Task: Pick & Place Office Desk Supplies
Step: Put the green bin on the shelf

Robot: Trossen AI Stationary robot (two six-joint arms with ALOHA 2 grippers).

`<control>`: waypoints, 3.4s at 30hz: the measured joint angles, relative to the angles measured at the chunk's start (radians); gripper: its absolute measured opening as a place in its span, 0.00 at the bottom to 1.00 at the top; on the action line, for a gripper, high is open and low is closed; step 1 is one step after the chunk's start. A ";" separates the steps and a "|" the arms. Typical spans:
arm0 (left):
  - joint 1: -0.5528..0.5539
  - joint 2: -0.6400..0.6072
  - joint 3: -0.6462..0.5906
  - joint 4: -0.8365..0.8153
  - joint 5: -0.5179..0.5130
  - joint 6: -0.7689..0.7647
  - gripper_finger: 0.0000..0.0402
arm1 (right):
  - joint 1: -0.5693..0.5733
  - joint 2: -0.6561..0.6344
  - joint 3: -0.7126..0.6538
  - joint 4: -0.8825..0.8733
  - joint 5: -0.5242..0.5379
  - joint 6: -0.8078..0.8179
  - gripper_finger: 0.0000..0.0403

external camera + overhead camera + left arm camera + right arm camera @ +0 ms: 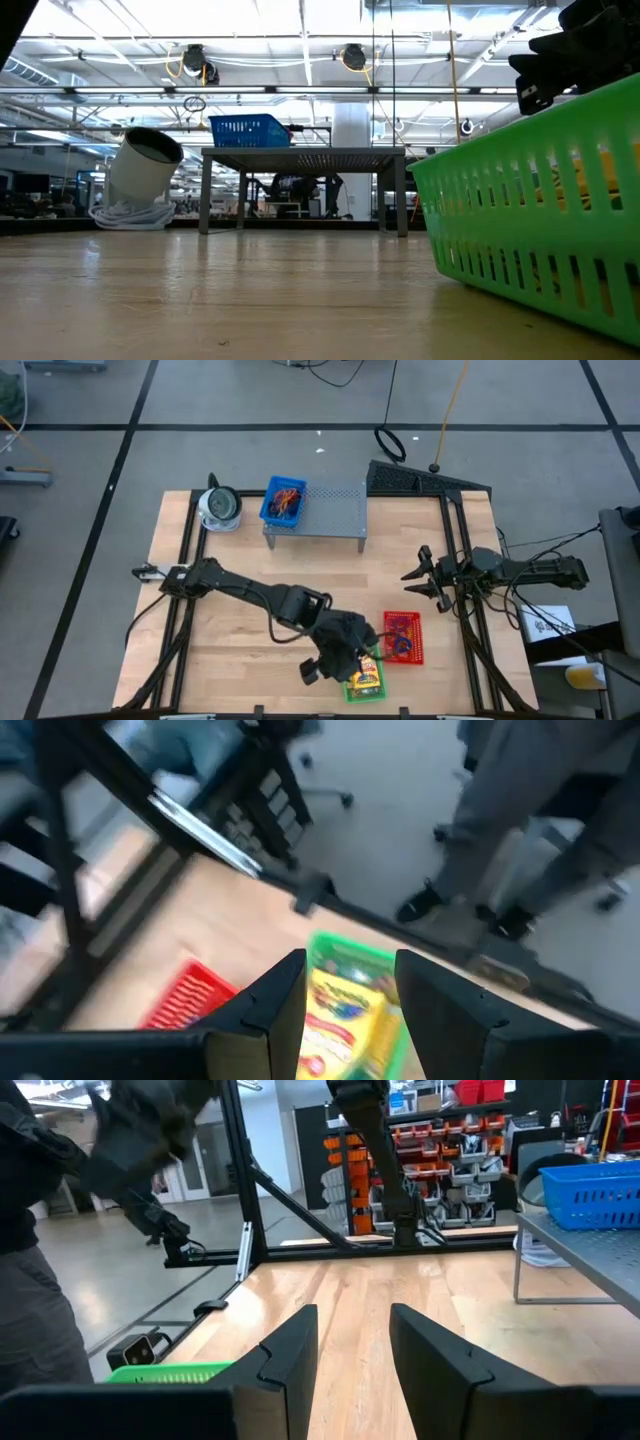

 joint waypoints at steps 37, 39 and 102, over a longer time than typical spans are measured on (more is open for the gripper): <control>-0.050 0.200 -0.032 -0.226 -0.291 0.177 0.40 | 0.000 0.048 0.000 0.002 0.000 0.000 0.29; -0.051 0.200 -0.056 -0.222 -0.291 0.177 0.40 | 0.000 0.048 0.000 0.002 0.000 0.000 0.29; -0.080 0.197 -0.280 -0.017 -0.423 -0.077 0.01 | 0.000 0.047 0.000 0.000 0.000 0.000 0.29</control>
